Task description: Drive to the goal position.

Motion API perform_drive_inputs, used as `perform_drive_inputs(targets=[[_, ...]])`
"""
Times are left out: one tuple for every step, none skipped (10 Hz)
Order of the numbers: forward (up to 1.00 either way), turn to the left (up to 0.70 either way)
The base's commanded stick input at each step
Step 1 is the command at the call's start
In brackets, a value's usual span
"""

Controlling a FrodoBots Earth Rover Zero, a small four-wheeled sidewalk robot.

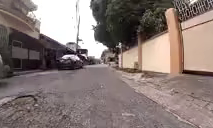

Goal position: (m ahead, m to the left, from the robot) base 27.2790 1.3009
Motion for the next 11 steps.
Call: perform_drive_inputs(targets=[[0.70,0.01],[0.70,0.01],[0.70,0.01],[0.70,0.01],[0.70,0.01],[0.70,0.01],[0.70,0.01],[0.70,0.01],[0.70,0.01],[0.70,0.01],[0.70,0.01]])
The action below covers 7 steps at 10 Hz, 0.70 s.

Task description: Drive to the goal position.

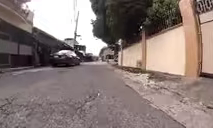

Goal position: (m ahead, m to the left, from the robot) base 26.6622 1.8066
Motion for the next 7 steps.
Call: perform_drive_inputs(targets=[[0.70,0.01],[0.70,0.01],[0.70,0.01],[0.70,0.01],[0.70,0.01],[0.70,0.01],[0.70,0.01]])
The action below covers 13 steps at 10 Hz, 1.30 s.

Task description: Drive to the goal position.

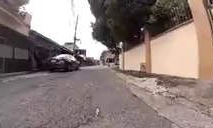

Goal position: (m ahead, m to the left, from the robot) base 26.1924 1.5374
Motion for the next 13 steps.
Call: perform_drive_inputs(targets=[[0.70,0.01],[0.70,0.01],[0.70,0.01],[0.70,0.01],[0.70,0.01],[0.70,0.01],[0.70,0.01],[0.70,0.01],[0.70,0.01],[0.70,0.01],[0.70,0.01],[0.70,0.01],[0.70,0.01]])
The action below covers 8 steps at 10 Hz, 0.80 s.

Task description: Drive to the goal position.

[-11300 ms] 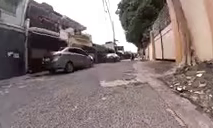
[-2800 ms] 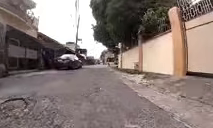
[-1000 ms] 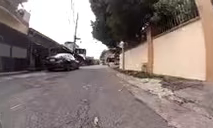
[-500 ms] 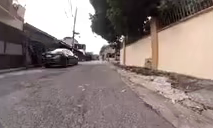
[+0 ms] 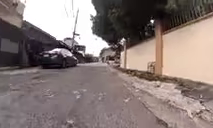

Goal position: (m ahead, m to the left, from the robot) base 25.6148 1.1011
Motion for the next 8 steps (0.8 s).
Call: perform_drive_inputs(targets=[[0.70,0.01],[0.70,0.01],[0.70,0.01],[0.70,0.01],[0.70,0.01],[0.70,0.01],[0.70,0.01],[0.70,0.01]])
